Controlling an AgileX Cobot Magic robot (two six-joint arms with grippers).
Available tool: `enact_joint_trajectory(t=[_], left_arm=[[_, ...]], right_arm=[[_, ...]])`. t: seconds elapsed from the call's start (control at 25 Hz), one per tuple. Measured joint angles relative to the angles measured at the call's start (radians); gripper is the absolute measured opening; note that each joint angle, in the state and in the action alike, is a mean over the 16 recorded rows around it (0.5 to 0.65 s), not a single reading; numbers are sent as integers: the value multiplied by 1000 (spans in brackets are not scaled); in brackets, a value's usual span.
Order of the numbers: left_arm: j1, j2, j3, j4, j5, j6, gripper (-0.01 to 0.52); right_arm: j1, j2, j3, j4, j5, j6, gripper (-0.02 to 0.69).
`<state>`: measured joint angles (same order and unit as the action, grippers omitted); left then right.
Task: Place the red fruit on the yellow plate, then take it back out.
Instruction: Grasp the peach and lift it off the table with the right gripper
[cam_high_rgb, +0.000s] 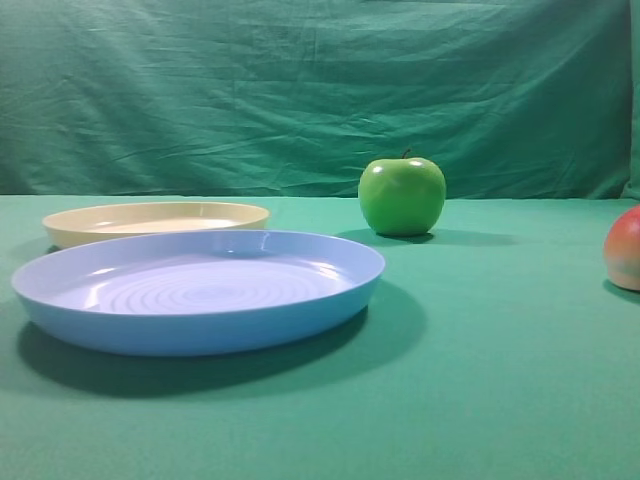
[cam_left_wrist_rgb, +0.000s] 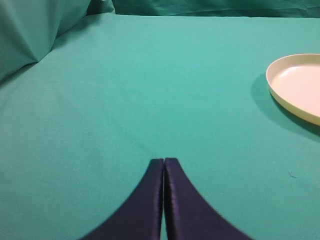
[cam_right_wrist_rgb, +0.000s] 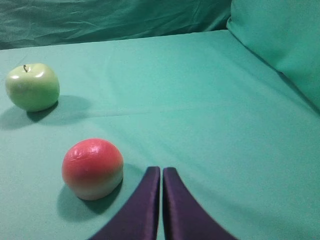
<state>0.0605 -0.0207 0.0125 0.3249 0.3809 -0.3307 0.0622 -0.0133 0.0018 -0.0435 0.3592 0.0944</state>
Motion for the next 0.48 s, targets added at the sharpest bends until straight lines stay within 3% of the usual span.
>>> enact_joint_trajectory(t=[0.48], left_arm=[[0, 0, 0, 0, 0, 1, 0]], right_arm=[[0, 31, -210, 61, 73, -83, 0]])
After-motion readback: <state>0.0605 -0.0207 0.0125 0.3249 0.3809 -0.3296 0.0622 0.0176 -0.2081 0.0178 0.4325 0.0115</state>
